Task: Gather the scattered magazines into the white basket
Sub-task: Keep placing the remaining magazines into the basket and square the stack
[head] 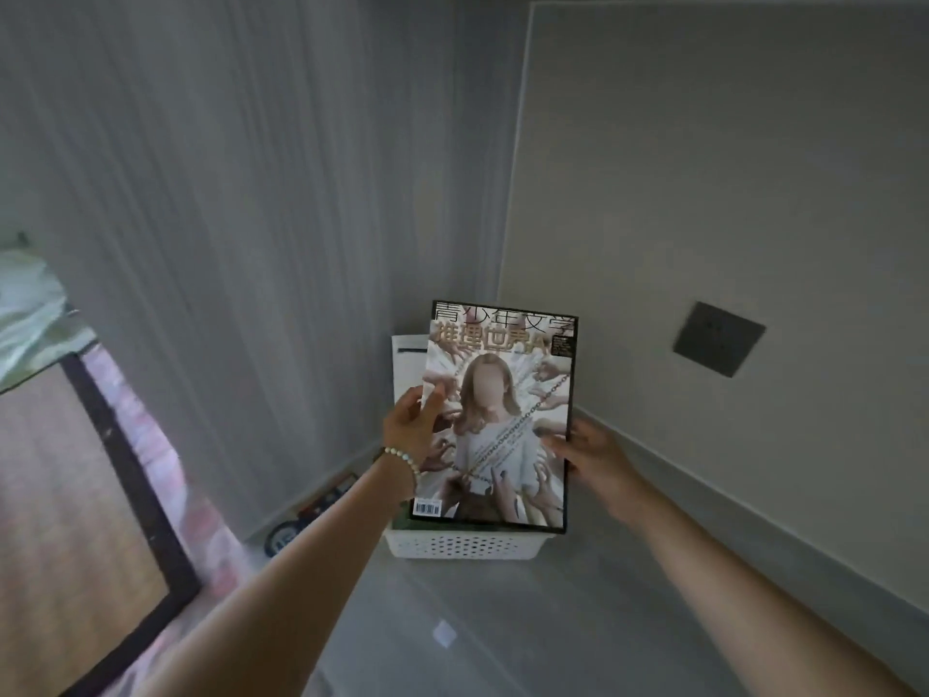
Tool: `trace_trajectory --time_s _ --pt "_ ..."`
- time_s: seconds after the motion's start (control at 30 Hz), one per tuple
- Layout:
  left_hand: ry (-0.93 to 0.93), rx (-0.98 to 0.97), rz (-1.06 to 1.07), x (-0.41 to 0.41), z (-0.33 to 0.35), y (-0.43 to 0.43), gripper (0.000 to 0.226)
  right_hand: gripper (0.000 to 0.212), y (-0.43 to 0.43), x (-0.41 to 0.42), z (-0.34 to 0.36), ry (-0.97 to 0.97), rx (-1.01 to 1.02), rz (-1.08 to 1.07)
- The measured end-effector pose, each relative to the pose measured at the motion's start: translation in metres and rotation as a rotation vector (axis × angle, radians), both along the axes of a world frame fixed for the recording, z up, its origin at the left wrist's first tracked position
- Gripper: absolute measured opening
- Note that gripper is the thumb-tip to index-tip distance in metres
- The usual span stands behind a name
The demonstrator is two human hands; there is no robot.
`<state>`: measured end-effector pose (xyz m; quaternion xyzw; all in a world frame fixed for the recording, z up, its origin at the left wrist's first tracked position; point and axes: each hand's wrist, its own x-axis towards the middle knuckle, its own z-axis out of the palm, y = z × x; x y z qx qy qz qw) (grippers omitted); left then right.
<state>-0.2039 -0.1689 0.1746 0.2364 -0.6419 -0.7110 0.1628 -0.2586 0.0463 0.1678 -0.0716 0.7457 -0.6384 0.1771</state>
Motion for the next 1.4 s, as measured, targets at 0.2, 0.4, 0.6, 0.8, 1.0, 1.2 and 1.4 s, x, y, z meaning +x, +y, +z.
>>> trace_trajectory --time_s 0.2,0.4,0.6,0.8,1.0,1.2,1.4 --pt "0.045 -0.070 -0.020 -0.008 -0.022 -0.055 0.010 0.027 -0.061 -0.006 -0.019 0.139 0.028 -0.093" --pt "-0.097 -0.238 -0.179 0.002 -0.063 -0.063 0.021 0.016 -0.059 -0.004 -0.059 0.277 0.386 -0.062" --pt "-0.322 -0.293 -0.035 0.015 -0.095 -0.064 0.031 0.018 -0.042 0.006 -0.094 0.305 0.659 -0.140" --pt "-0.137 -0.298 -0.021 0.012 -0.078 -0.026 0.018 0.032 -0.021 0.006 -0.093 0.186 0.445 -0.247" --pt "-0.161 -0.313 -0.257 -0.002 -0.061 0.062 0.025 0.044 0.047 0.018 -0.083 0.092 0.279 -0.348" --pt "-0.157 -0.345 -0.491 -0.012 -0.058 0.192 0.036 0.040 0.196 0.050 -0.079 0.017 0.163 -0.583" --pt "-0.215 -0.398 -0.790 -0.010 -0.081 0.358 0.040 0.047 0.392 0.121 -0.090 -0.034 0.239 -0.882"
